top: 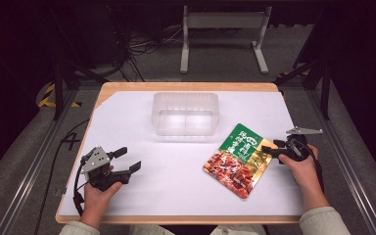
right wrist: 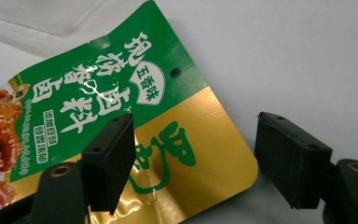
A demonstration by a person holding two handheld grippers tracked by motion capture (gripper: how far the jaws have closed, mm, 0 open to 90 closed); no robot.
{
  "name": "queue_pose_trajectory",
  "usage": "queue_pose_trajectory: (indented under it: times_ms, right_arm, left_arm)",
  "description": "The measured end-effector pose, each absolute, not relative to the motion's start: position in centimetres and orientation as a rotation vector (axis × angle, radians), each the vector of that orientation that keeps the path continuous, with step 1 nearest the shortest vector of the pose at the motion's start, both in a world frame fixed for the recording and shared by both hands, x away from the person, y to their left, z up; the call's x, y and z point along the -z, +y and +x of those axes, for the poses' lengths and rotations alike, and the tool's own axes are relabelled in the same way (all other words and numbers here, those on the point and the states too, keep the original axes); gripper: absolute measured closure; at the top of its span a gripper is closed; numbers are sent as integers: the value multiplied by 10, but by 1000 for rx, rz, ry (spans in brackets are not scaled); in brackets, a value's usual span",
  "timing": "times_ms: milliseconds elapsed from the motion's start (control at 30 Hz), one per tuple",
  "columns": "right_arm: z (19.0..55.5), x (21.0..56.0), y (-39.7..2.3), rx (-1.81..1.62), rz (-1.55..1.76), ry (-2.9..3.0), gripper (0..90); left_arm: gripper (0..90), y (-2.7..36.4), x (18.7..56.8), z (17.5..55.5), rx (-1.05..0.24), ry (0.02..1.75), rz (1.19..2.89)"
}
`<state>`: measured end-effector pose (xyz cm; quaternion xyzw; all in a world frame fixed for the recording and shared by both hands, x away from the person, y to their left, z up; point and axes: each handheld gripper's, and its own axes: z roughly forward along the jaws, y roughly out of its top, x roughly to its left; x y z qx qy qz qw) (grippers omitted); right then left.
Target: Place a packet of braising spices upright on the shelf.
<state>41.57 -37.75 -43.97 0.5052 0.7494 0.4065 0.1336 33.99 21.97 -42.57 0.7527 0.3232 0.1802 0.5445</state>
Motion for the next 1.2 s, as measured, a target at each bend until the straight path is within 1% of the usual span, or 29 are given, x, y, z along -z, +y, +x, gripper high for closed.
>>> queue_pose_trajectory:
  times_ms: [100, 267, 500, 700, 867, 1067, 1200]
  right_arm:
    - [415, 443, -379, -1248, 1464, 2155, 309]
    - [413, 442, -378, -1253, 1464, 2154, 339]
    - [403, 433, -381, -1366, 1435, 2093, 454]
    - [395, 427, -378, -1443, 1375, 2123, 529]
    - [394, 436, -377, -1381, 1339, 2173, 554]
    - [393, 437, -376, -1364, 1331, 2182, 604]
    - [393, 441, -374, -1315, 1327, 2171, 613]
  left_arm:
    - [249, 220, 426, 340, -427, 767, 1786]
    - [249, 220, 426, 339, -417, 777, 1781]
    - [249, 220, 426, 340, -419, 775, 1782]
    - [249, 220, 426, 340, -419, 773, 1783]
    - [249, 219, 426, 340, -422, 769, 1782]
    - [249, 219, 426, 341, -422, 768, 1783]
    - [248, 218, 426, 340, -420, 772, 1779]
